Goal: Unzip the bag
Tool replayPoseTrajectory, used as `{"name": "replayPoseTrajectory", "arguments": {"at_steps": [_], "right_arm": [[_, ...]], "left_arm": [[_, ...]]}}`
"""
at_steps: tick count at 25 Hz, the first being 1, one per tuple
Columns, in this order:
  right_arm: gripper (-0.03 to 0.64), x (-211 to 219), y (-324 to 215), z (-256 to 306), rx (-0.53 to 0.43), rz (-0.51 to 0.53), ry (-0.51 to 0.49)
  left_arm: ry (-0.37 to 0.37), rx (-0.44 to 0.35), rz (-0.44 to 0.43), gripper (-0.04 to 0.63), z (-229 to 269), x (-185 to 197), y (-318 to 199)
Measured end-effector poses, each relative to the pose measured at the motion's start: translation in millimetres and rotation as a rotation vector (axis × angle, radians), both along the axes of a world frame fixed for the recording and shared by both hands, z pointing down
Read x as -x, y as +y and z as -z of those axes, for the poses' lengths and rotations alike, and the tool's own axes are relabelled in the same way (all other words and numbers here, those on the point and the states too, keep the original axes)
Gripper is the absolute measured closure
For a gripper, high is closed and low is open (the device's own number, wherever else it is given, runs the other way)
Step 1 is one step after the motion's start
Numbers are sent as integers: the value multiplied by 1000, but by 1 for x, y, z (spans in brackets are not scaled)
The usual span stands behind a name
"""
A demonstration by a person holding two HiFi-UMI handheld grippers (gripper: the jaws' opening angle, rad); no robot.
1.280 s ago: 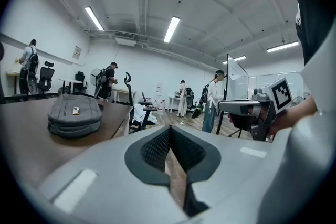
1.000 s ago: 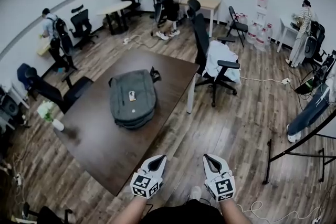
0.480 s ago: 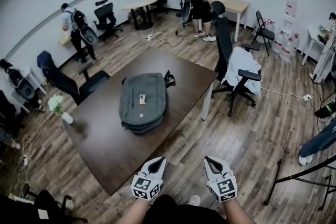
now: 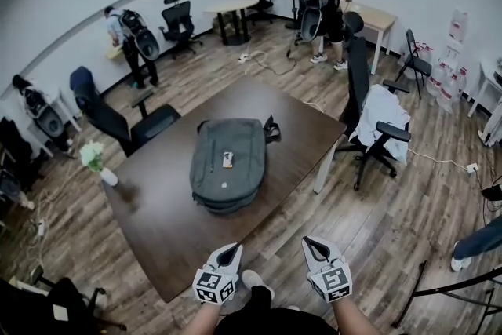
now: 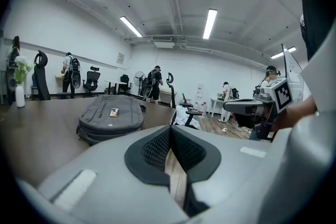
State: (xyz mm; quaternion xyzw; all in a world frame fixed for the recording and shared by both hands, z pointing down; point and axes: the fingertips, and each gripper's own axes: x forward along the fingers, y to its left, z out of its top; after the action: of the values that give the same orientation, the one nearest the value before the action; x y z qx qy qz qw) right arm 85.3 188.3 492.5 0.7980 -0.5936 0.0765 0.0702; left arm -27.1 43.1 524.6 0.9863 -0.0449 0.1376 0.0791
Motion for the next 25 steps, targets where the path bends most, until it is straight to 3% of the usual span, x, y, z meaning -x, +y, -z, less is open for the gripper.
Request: {"name": "replayPoseTrajectory", "arguments": {"at_steps": [9, 17, 25], "right_arm": [[614, -32, -108, 12, 9, 104, 41], [614, -20, -206, 8, 73, 253, 62], [614, -6, -262, -2, 158, 381, 115]], "left_arm": [[32, -30, 43, 577, 14, -42, -88], [0, 29, 144, 577, -6, -28, -161], [-4, 41, 219, 577, -22, -11, -206]]}}
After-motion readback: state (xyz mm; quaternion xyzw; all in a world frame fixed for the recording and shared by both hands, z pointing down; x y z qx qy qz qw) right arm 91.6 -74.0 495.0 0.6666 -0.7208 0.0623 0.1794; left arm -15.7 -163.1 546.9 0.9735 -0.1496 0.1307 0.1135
